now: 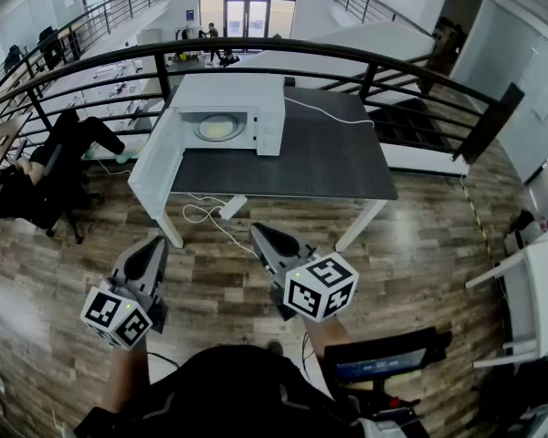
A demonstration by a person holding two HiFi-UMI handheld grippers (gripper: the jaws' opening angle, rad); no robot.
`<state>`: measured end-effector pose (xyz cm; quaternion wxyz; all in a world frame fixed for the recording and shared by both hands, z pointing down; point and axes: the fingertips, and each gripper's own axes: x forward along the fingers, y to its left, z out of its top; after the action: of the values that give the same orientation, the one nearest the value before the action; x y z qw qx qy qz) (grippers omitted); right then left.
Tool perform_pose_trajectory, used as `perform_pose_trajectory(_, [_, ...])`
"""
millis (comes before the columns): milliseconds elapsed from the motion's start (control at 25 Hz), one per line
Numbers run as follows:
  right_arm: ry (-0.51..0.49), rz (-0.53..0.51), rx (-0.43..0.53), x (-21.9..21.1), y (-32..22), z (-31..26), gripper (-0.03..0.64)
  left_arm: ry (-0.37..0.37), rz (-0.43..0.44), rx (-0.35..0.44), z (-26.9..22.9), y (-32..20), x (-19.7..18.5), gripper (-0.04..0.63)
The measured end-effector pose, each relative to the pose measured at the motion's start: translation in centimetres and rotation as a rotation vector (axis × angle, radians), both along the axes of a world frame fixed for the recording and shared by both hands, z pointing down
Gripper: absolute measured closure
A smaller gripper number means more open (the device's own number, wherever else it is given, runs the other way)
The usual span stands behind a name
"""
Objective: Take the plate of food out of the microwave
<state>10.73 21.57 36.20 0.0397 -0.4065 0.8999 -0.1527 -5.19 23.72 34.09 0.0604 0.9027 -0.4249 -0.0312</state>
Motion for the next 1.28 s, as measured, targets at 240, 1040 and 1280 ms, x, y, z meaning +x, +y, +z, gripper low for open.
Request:
perform_pose_trajectory(240, [-0.005, 0.011, 0.001, 0.1, -0.3, 0.5, 0.618, -0.001, -0.002, -0.003, 0.5, -0.4, -0.2, 0.594])
perform_pose_trajectory(1040, [-0.068, 0.053, -0.026, 0.3, -1.2, 0.4, 0.618, 0.000, -0.010, -0.015, 0.7, -0.3, -0.9, 0.593])
perform_pose_trajectory(1280, [-0.056, 0.051, -0.030, -1.4, -1.2, 0.8, 0.617, 0.020, 0.015, -0.021, 1.1, -0.6, -2.2, 0.593])
